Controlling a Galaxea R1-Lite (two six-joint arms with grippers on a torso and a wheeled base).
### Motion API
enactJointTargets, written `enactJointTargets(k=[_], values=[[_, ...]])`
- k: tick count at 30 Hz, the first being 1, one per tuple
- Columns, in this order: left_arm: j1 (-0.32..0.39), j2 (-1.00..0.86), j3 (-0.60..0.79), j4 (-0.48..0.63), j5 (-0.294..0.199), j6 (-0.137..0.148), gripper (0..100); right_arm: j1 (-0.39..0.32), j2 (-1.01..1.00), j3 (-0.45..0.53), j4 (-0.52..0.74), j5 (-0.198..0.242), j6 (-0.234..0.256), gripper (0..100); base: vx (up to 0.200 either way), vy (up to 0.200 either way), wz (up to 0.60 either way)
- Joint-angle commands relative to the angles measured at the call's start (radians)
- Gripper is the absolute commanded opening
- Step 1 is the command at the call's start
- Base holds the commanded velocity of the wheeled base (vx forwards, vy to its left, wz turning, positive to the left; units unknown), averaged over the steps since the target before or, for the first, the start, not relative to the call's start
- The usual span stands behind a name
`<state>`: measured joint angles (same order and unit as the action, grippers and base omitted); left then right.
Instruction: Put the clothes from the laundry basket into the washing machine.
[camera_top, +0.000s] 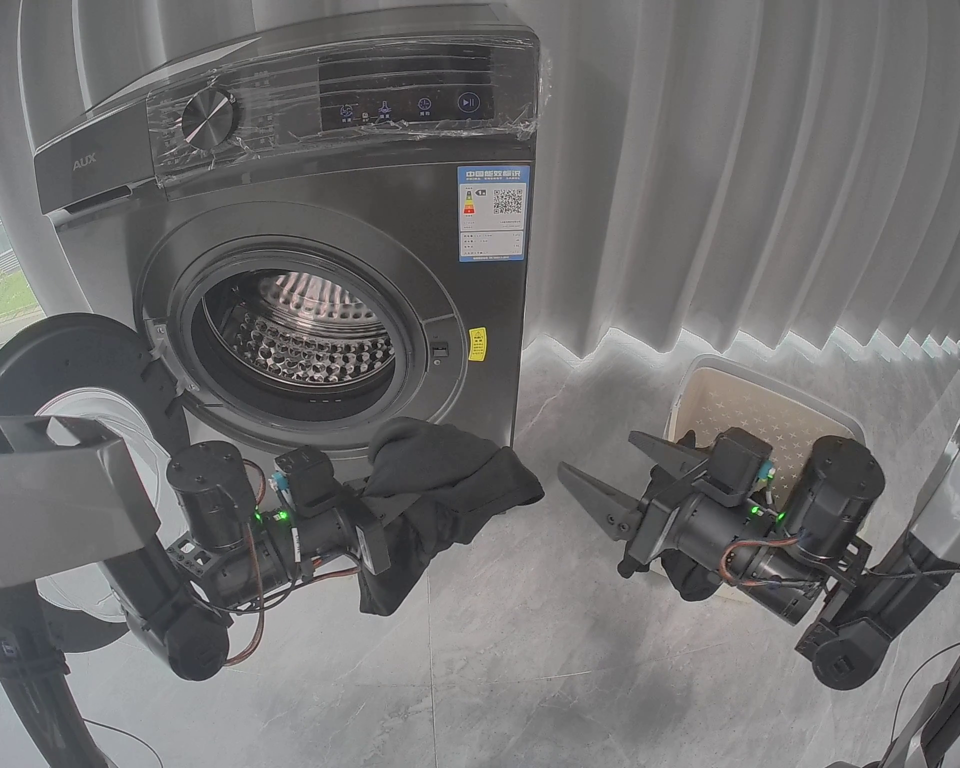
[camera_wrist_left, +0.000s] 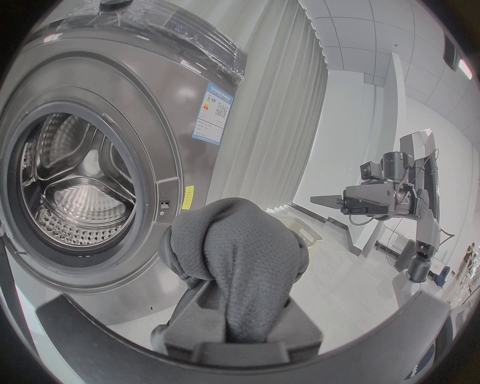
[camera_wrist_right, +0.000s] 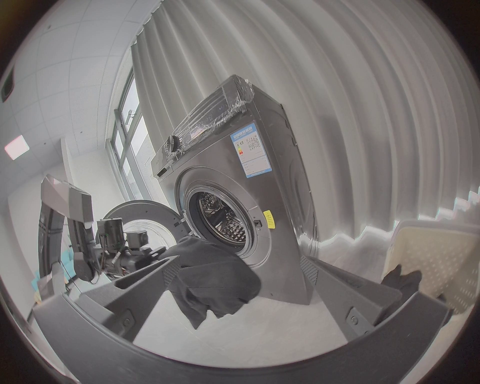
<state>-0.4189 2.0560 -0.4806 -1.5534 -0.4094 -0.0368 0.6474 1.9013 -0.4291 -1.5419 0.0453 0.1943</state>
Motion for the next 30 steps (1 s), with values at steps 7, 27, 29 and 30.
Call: enactJointTargets(k=[7,27,29,30], values=[[0.003,-0.243,0.211,0.001,0.31,-0.014,0,-0.029,-0.077,0.069,0.0,0.007,-0.075,100,0.0,0.0,0.0],[0.026,-0.168,0.211,-0.001,0.362,-0.037,0,-0.04,-0.096,0.069,-0.006,0.019,-0.072,100,0.0,0.0,0.0],[0.023,-0.16,0.212,-0.001,0.362,-0.035,0,-0.04,-0.094,0.072,-0.006,0.019,-0.07,100,0.0,0.0,0.0],[0.02,-0.158,0.215,-0.001,0.362,-0.035,0,-0.042,-0.093,0.07,-0.006,0.019,-0.07,100,0.0,0.0,0.0]])
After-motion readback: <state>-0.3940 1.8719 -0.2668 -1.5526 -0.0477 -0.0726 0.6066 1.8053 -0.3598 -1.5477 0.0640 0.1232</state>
